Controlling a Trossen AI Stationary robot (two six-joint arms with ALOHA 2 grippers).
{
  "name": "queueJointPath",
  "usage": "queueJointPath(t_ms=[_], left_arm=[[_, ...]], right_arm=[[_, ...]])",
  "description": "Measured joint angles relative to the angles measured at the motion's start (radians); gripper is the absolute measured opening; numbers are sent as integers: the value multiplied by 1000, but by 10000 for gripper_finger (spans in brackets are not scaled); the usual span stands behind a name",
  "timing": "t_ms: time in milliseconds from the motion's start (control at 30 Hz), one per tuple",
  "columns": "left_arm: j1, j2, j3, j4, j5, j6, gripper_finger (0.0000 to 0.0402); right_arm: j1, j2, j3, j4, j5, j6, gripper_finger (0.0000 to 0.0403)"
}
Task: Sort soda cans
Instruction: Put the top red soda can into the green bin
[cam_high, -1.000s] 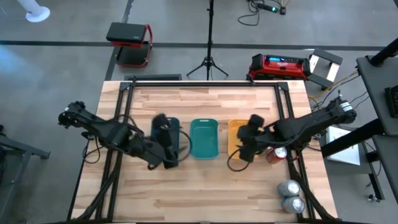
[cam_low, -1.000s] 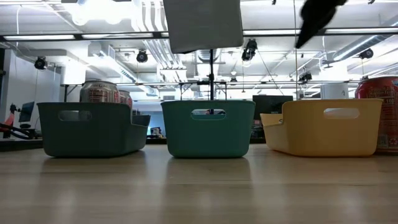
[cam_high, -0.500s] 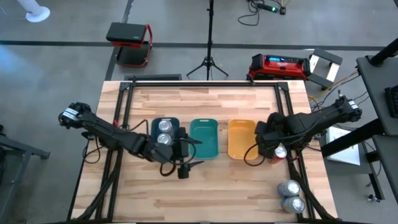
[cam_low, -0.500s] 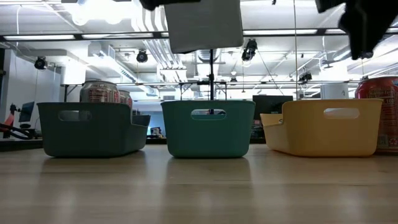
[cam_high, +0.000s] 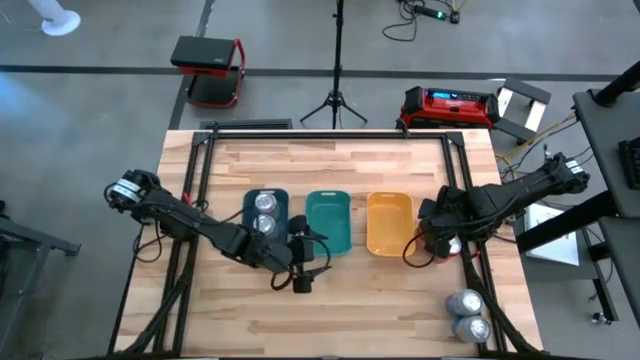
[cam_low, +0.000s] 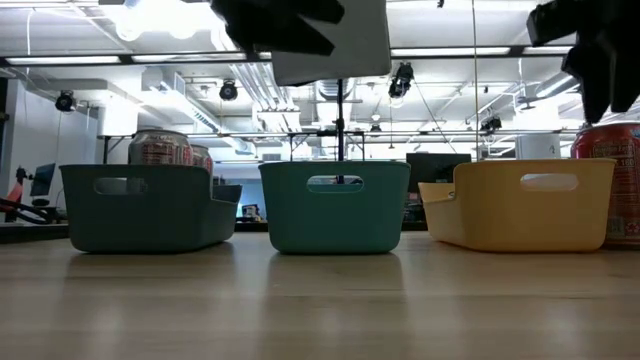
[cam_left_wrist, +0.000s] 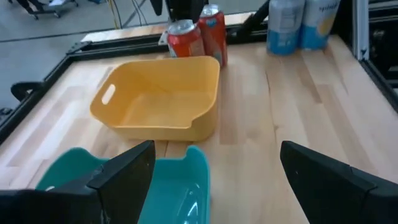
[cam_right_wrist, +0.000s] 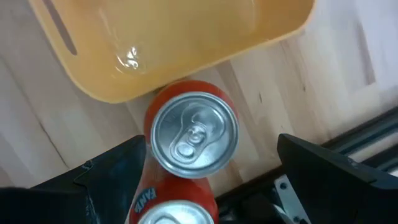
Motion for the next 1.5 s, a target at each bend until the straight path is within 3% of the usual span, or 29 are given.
queueJointPath(t_ms=[500, 1033, 1400, 1500], left_arm=[[0, 90, 1, 13, 1, -76, 330], [-6, 111, 1, 27, 27, -128, 330], [-6, 111, 0, 16, 26, -126, 330], [-6, 111, 0, 17, 26, -128, 330]], right_arm=[[-4, 10, -95, 96, -44, 11, 359], [-97, 33, -189, 206, -74, 41, 358], [-101, 36, -188, 191, -90, 31, 300], [-110, 35, -137, 77, -84, 6, 300]])
